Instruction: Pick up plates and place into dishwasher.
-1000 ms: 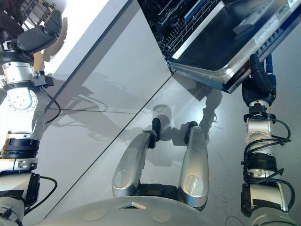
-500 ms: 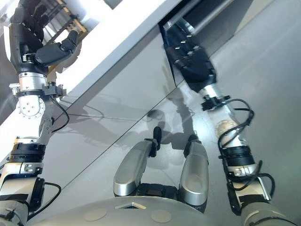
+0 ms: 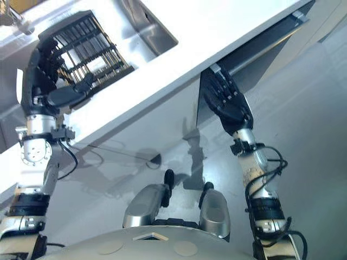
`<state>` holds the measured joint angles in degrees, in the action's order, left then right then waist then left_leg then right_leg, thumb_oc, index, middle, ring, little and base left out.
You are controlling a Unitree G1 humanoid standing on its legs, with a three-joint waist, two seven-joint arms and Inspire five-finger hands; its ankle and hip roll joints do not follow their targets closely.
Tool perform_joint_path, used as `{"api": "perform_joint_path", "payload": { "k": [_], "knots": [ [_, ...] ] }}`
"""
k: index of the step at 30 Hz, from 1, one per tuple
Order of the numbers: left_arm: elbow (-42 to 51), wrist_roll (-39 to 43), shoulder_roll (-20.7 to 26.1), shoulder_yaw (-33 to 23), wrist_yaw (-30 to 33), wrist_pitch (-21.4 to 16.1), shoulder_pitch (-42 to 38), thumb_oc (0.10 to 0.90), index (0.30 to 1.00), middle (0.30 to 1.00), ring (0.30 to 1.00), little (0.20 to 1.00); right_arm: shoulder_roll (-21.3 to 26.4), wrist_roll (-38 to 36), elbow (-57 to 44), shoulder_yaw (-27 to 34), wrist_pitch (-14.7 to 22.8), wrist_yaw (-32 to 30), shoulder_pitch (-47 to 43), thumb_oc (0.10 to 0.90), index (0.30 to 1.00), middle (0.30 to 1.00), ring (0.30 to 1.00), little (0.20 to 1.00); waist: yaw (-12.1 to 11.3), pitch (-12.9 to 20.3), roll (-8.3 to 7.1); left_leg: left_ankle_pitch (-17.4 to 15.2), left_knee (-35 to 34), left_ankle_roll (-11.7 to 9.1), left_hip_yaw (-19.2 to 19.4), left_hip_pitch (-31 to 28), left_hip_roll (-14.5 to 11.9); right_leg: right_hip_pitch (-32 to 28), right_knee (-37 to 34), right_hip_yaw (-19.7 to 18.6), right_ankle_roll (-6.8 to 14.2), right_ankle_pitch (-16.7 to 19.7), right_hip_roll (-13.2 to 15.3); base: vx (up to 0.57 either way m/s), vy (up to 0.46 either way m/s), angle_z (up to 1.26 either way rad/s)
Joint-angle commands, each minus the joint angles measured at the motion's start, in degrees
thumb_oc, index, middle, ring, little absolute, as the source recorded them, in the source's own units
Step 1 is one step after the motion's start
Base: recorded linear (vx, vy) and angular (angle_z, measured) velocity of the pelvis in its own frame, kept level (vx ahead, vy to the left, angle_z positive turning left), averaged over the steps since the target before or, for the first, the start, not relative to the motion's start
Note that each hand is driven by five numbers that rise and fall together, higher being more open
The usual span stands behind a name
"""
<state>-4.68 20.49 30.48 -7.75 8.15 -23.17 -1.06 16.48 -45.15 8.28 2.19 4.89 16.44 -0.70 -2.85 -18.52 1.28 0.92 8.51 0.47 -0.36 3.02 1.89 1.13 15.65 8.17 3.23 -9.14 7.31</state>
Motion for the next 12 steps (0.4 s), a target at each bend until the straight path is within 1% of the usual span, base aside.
{"api": "perform_joint_path", "payload": {
  "k": [1,2,3,4,6,7,8,10,11,12],
  "knots": [
    [5.9,-1.8,0.2,-6.6,-1.2,-7.9,0.3,0.800,0.900,0.900,0.900,0.900,-1.1,6.9,2.8,0.4,5.5,1.5,1.9,0.800,0.900,0.900,0.900,0.900,1.8,7.3,-0.25,-4.6,-3.4,2.3,3.2,-4.7,2.9,-0.2,-7.7,-1.1,1.3,6.6,-2.6,-0.07,-0.038,-0.05],
    [5.7,-2.2,-0.2,-6.4,-1.3,-7.6,0.3,0.800,0.900,0.900,0.900,0.900,-1.7,6.5,5.9,0.1,4.9,1.9,3.0,0.800,0.900,0.900,0.900,0.900,2.1,7.8,-0.38,-4.4,-4.4,2.1,3.3,-5.4,2.8,-0.8,-8.3,-1.1,1.3,6.7,-2.9,-0.05,-0.031,-0.06],
    [5.4,-2.1,-0.6,-6.3,-1.5,-7.0,0.1,0.800,0.900,0.900,0.900,0.900,-2.4,7.4,9.6,-0.3,5.7,2.0,3.8,0.800,0.900,0.900,0.900,0.900,2.2,8.2,-0.47,-4.2,-5.3,1.9,3.4,-5.9,2.7,-1.4,-8.9,-1.1,1.3,6.7,-3.0,-0.06,-0.031,-0.03],
    [4.9,-1.6,-1.4,-5.9,-1.8,-5.6,-0.4,0.800,0.900,0.900,0.900,0.900,-2.5,11.7,13.7,-0.9,5.3,1.6,4.6,0.800,0.900,0.900,0.900,0.900,2.5,8.7,-0.49,-3.8,-6.8,1.6,3.5,-6.7,2.4,-2.2,-10.0,-1.0,1.2,6.9,-3.3,-0.06,-0.028,-0.03],
    [4.8,-0.8,-1.6,-5.0,-0.7,-3.4,-1.3,0.800,0.900,0.900,0.900,0.900,-2.0,16.2,20.1,-2.8,5.2,-0.3,5.8,0.800,0.900,0.900,0.900,0.900,2.7,9.4,-0.32,-2.8,-9.7,1.1,3.7,-8.1,2.0,-3.8,-11.9,-0.5,1.2,7.3,-3.8,-0.08,-0.025,0.00],
    [4.3,-0.9,-1.8,-4.4,-0.2,-2.4,-2.3,0.800,0.900,0.900,0.900,0.900,-1.5,20.6,24.5,-4.2,5.2,-1.8,6.4,0.800,0.900,0.900,0.900,0.900,2.8,9.8,-0.31,-2.4,-11.0,0.7,4.0,-9.0,1.8,-4.7,-13.0,-0.1,1.1,7.5,-4.0,-0.07,-0.021,0.01],
    [4.2,-0.8,-1.8,-4.3,-0.1,-2.2,-2.4,0.800,0.900,0.900,0.900,0.900,-1.4,21.5,25.1,-4.4,4.8,-2.7,6.4,0.800,0.900,0.900,0.900,0.900,2.8,9.9,-0.30,-2.4,-11.2,0.7,4.1,-9.1,1.8,-4.9,-13.2,0.0,1.1,7.5,-4.0,-0.06,-0.020,-0.01],
    [3.2,-0.5,-2.1,-3.7,0.3,-1.4,-3.4,0.800,0.900,0.900,0.900,0.900,-0.6,28.9,30.9,-6.1,5.0,-4.2,6.4,0.800,0.900,0.900,0.900,0.900,3.0,10.3,-0.29,-2.5,-11.5,0.4,4.3,-9.8,1.7,-5.8,-14.2,0.1,1.1,7.7,-4.2,-0.06,-0.017,-0.03],
    [2.6,-0.3,-2.2,-3.2,0.7,-0.6,-4.1,0.800,0.900,0.900,0.900,0.900,0.0,32.0,35.2,-7.1,3.8,-6.0,6.2,0.800,0.900,0.900,0.900,0.900,2.9,10.6,-0.28,-2.8,-11.5,0.4,4.5,-10.2,1.6,-6.4,-14.8,0.2,0.9,7.6,-4.3,-0.07,-0.014,-0.03],
    [2.3,-0.1,-2.3,-2.8,1.0,-0.5,-4.4,0.800,0.900,0.900,0.900,0.900,0.2,34.3,37.6,-7.6,3.8,-6.4,5.8,0.800,0.900,0.900,0.900,0.900,2.9,10.7,-0.24,-2.9,-11.5,0.3,4.6,-10.4,1.5,-6.7,-15.1,0.4,0.9,7.6,-4.4,-0.07,-0.011,-0.05]
  ]
}}
